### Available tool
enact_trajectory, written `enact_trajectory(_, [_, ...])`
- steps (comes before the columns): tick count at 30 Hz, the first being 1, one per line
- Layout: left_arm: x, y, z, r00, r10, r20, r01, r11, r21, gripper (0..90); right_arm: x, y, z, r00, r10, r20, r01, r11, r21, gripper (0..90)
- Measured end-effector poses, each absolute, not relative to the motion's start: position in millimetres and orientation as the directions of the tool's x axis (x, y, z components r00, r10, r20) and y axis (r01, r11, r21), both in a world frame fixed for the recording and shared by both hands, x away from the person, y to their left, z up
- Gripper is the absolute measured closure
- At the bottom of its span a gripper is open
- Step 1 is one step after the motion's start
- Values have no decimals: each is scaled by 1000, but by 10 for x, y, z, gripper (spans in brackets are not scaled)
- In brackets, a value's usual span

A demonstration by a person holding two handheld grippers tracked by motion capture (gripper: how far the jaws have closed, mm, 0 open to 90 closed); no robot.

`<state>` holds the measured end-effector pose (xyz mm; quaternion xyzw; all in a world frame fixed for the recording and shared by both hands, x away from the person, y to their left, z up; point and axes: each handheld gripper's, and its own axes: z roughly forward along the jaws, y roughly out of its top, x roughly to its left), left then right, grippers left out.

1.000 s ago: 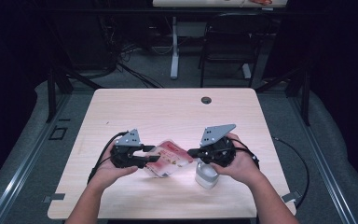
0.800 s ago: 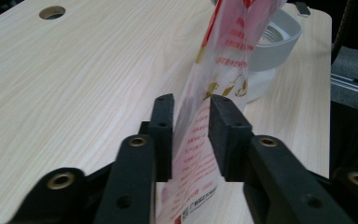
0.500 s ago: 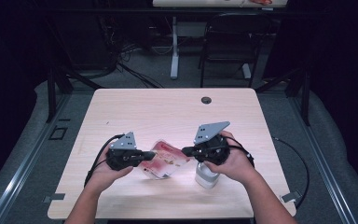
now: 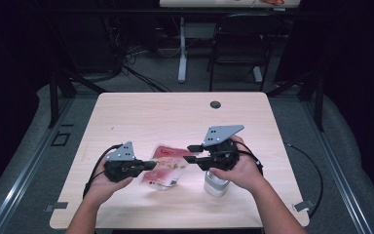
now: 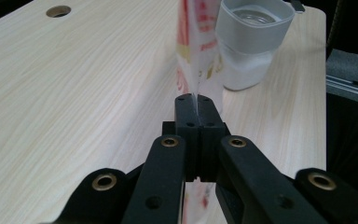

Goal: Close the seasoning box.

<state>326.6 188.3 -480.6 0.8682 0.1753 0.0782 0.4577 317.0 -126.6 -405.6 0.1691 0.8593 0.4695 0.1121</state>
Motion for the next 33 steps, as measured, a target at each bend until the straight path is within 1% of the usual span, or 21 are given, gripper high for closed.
enact_trajectory(5, [3229, 1959, -4838, 923, 384, -31, 240, -511, 825, 900, 3142, -1305, -4018, -911, 412, -22, 189, 463, 866, 617])
enact_trajectory(12, [3171, 2106, -4916, 916, 399, -49, 263, -503, 823, 900, 3082, -1437, -3967, -897, 441, -33, 179, 430, 885, 605])
enact_trajectory(16, [3150, 2176, -4954, 908, 415, -57, 282, -506, 815, 900, 3061, -1515, -3994, -888, 459, -23, 193, 417, 888, 604])
enact_trajectory(21, [3085, 2239, -5018, 908, 412, -80, 301, -504, 809, 888, 3045, -1591, -4059, -875, 485, -12, 212, 405, 889, 603])
enact_trajectory(25, [3028, 2277, -5054, 908, 409, -90, 309, -510, 803, 855, 3029, -1622, -4092, -866, 501, -8, 220, 395, 892, 595])
enact_trajectory(30, [2971, 2313, -5073, 906, 405, -127, 330, -484, 810, 769, 2989, -1641, -4092, -859, 513, -6, 221, 381, 898, 596])
enact_trajectory(33, [2947, 2324, -5072, 901, 415, -129, 335, -476, 813, 730, 2970, -1647, -4103, -851, 525, -3, 228, 375, 899, 596])
